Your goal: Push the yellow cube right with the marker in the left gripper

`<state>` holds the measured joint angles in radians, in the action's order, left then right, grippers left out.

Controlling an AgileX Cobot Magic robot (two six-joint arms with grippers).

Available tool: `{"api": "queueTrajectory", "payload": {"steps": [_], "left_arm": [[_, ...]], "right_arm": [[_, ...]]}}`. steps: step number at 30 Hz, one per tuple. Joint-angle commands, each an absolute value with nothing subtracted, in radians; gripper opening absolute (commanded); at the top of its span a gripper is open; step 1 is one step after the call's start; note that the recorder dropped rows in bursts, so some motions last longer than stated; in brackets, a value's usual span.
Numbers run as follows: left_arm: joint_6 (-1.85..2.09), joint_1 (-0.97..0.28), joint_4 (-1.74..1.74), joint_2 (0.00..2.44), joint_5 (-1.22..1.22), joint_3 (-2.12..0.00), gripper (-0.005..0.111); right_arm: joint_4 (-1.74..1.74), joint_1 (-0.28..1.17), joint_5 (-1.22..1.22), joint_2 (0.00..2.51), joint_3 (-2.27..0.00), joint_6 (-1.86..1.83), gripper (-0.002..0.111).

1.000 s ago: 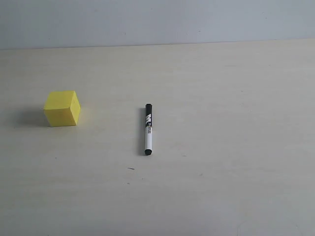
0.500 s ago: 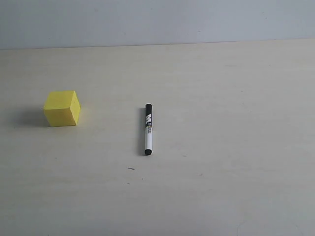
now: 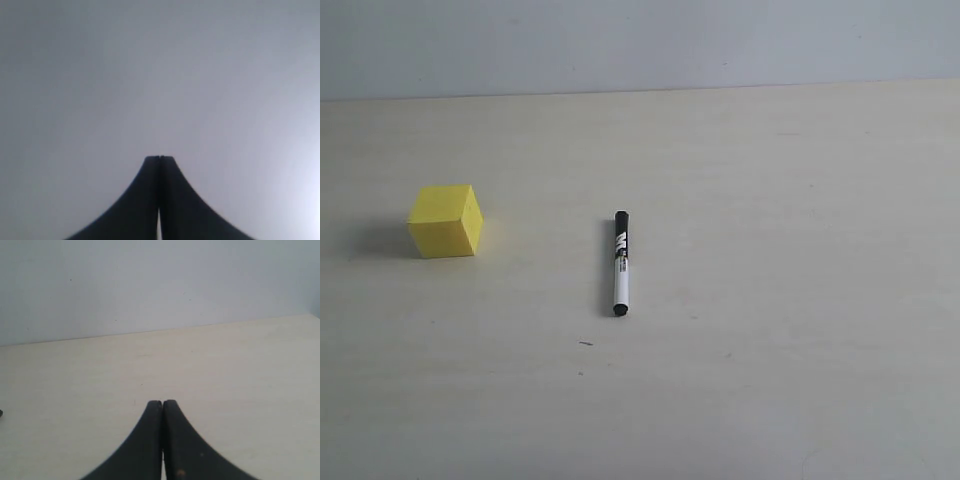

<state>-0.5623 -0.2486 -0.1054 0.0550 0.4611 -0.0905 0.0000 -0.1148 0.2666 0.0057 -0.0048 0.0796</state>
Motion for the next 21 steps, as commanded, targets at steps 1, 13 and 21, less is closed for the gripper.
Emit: {"api": "queueTrajectory", "payload": {"steps": [1,13,21], "left_arm": [[-0.252,-0.242,-0.237,0.294,0.270,-0.363,0.000],[-0.077,-0.359,-0.241,1.259,-0.702,-0.943,0.000],[-0.510,-0.700,0.082,1.597,-0.916,-1.181,0.000]], "right_arm": [[0.000,-0.116,0.256,0.000,0.000,0.080,0.000],[0.000,-0.116,0.264,0.000,0.000,0.080,0.000],[0.000,-0.116,0.264,0.000,0.000,0.080,0.000]]}}
